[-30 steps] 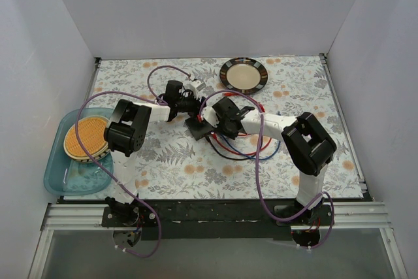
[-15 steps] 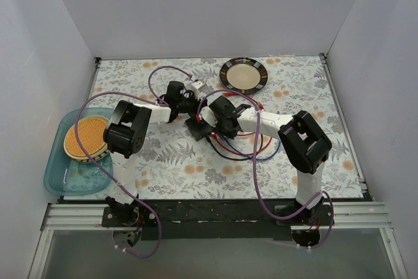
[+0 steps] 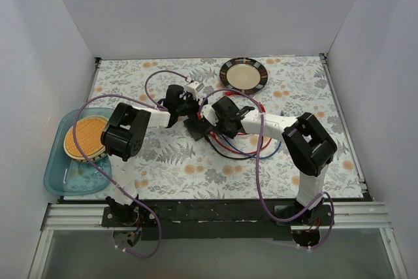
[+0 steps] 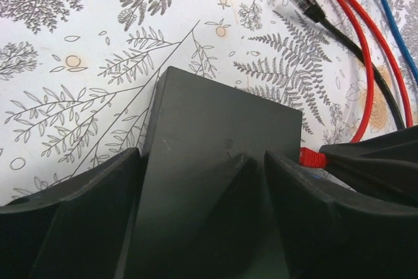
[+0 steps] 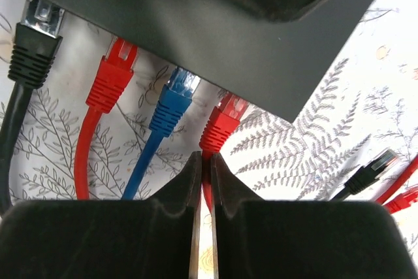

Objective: Insert the plug into the switch port

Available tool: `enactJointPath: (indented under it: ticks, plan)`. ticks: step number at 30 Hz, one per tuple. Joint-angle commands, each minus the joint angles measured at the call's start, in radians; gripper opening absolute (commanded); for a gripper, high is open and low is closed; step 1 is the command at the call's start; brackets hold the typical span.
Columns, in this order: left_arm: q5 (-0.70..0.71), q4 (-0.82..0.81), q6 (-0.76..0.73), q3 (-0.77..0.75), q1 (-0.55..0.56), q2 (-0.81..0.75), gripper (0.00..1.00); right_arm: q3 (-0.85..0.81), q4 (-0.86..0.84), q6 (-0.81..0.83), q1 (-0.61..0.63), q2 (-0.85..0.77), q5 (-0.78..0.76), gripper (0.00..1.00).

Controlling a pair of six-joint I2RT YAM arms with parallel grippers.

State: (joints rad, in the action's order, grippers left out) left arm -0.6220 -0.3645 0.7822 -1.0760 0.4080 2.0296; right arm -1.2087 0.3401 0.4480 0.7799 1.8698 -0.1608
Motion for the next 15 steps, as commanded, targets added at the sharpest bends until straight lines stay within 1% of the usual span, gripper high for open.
enactJointPath:
  ticks: [1,2,3,5,6,11,15]
  plan:
    - [-0.041,0.118,0.124,0.041,0.06,-0.023,0.81,-0.012,-0.395,-0.029,0.009,-0.046,0.056,0.15]
    - [0.008,0.11,0.164,0.036,0.046,-0.025,0.84,-0.006,-0.394,-0.032,0.009,-0.049,0.056,0.16]
    - [0.028,0.111,0.184,0.031,0.032,-0.025,0.88,0.001,-0.392,-0.035,0.009,-0.058,0.056,0.18]
    - [0.073,0.108,0.222,0.016,-0.001,-0.035,0.92,0.023,-0.395,-0.043,0.009,-0.066,0.055,0.2]
    - [0.083,0.113,0.229,0.01,-0.015,-0.039,0.98,0.029,-0.394,-0.045,0.009,-0.072,0.052,0.23]
    - [0.183,0.141,0.258,-0.009,-0.031,-0.084,0.98,0.057,-0.383,-0.048,0.009,-0.09,0.018,0.3]
    - [0.289,0.119,0.29,0.04,-0.037,-0.153,0.98,0.072,-0.36,-0.058,0.009,-0.113,-0.014,0.39]
